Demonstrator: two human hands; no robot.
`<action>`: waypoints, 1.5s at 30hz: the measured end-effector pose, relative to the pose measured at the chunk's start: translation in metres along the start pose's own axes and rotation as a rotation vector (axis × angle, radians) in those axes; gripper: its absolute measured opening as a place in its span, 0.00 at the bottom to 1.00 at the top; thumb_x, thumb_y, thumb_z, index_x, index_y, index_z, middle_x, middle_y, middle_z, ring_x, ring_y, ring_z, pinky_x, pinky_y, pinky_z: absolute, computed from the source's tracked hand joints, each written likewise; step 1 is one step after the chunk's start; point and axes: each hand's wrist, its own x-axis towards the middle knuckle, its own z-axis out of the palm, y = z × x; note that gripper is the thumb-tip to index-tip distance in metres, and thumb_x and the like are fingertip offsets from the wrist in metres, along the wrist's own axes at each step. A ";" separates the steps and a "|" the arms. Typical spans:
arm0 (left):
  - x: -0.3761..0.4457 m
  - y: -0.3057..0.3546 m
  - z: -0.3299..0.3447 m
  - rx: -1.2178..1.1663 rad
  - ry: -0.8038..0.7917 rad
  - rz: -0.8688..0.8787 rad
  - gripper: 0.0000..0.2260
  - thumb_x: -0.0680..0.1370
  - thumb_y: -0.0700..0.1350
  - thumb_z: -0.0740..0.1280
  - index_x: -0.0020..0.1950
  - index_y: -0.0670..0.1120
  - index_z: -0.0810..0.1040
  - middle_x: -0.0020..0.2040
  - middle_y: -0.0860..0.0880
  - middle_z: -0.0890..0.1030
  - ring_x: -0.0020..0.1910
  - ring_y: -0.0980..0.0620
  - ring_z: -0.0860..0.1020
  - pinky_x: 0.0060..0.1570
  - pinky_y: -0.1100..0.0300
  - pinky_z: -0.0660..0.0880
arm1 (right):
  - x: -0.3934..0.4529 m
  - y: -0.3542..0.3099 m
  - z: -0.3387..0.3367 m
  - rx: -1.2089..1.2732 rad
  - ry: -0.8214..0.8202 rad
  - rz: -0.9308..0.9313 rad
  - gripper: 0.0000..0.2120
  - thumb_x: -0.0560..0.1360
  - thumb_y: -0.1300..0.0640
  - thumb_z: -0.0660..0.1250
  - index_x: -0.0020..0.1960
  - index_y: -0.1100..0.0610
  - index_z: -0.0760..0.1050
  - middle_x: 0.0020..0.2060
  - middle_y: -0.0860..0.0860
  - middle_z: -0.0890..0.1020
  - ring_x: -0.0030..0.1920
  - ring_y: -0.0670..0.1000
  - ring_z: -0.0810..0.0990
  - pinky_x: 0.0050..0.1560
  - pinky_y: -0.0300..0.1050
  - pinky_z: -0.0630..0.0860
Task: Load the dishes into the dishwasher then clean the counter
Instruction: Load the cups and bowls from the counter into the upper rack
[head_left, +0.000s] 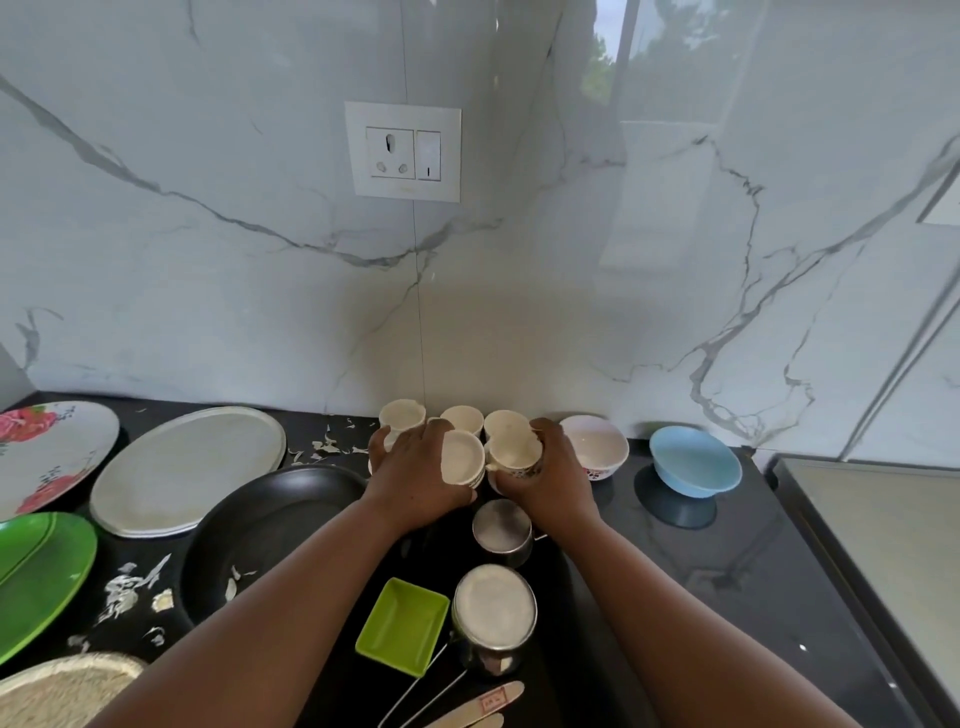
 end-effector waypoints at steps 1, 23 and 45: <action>-0.002 0.003 -0.004 -0.067 0.033 -0.007 0.34 0.65 0.58 0.74 0.66 0.52 0.65 0.64 0.52 0.73 0.67 0.50 0.70 0.70 0.50 0.53 | -0.001 -0.002 -0.005 0.079 0.033 0.000 0.37 0.61 0.47 0.79 0.66 0.48 0.65 0.57 0.47 0.77 0.54 0.50 0.79 0.54 0.46 0.75; -0.144 0.256 -0.052 -1.681 -0.677 -0.082 0.19 0.61 0.49 0.75 0.50 0.52 0.77 0.43 0.49 0.80 0.39 0.53 0.75 0.30 0.63 0.70 | -0.270 -0.022 -0.238 1.611 0.422 0.268 0.30 0.56 0.51 0.79 0.55 0.60 0.77 0.47 0.59 0.82 0.45 0.59 0.81 0.49 0.51 0.79; -0.430 0.587 0.174 -0.920 -1.108 0.122 0.22 0.68 0.43 0.78 0.55 0.47 0.71 0.50 0.44 0.79 0.42 0.45 0.81 0.37 0.54 0.78 | -0.651 0.227 -0.469 1.262 1.005 0.691 0.19 0.73 0.63 0.66 0.62 0.63 0.69 0.58 0.64 0.75 0.53 0.62 0.78 0.45 0.52 0.82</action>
